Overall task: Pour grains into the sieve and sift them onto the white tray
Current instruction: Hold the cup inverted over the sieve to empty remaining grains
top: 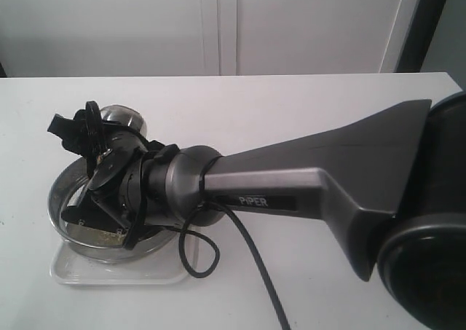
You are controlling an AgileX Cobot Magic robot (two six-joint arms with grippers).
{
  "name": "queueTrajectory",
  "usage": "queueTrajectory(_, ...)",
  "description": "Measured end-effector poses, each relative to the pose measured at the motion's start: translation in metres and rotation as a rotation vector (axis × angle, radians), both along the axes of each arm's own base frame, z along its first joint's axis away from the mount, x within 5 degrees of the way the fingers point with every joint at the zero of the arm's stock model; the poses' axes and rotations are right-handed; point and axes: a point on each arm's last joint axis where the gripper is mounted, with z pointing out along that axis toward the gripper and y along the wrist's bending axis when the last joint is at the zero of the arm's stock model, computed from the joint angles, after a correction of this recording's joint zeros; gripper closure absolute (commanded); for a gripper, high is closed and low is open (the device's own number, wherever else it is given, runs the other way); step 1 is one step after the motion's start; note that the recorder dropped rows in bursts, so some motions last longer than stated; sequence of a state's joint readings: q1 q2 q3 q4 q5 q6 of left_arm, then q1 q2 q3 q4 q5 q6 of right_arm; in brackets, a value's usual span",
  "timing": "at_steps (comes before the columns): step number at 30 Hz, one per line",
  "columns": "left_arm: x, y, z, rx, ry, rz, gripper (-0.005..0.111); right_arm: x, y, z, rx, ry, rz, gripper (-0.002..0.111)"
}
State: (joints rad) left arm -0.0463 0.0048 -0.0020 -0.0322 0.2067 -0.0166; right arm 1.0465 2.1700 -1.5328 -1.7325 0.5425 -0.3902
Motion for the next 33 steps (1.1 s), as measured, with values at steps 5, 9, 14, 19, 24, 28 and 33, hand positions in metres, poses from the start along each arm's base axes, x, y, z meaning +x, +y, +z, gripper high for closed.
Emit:
queueTrajectory(5,0.0000,0.0000,0.0000,0.000,0.000,0.000,0.107,0.0000,0.0001,-0.0010,-0.002,0.001,0.000,0.108)
queueTrajectory(9,0.0000,0.0000,0.0000,0.000,0.000,0.000,0.107,-0.0003,0.0006,-0.0012,-0.001,0.005,0.006,0.108)
queueTrajectory(14,0.0000,0.0000,0.0000,0.000,0.000,0.000,0.107,-0.0010,0.0014,-0.0017,0.035,0.029,0.001,0.108)
queueTrajectory(19,0.0000,0.0000,0.0000,0.000,0.000,0.000,0.107,-0.0011,0.0016,-0.0018,0.135,0.082,-0.043,0.108)
queueTrajectory(24,0.0000,0.0000,0.0000,0.000,0.000,0.000,0.107,-0.0012,0.0004,-0.0031,0.183,0.123,-0.083,0.108)
queueTrajectory(28,0.0000,0.0000,0.0000,0.000,0.000,0.000,0.107,-0.0021,-0.0028,-0.0079,0.265,0.224,-0.174,0.108)
queueTrajectory(33,0.0000,0.0000,0.0000,0.000,0.000,0.000,0.107,-0.0037,-0.0068,0.0003,0.416,0.318,-0.280,0.108)
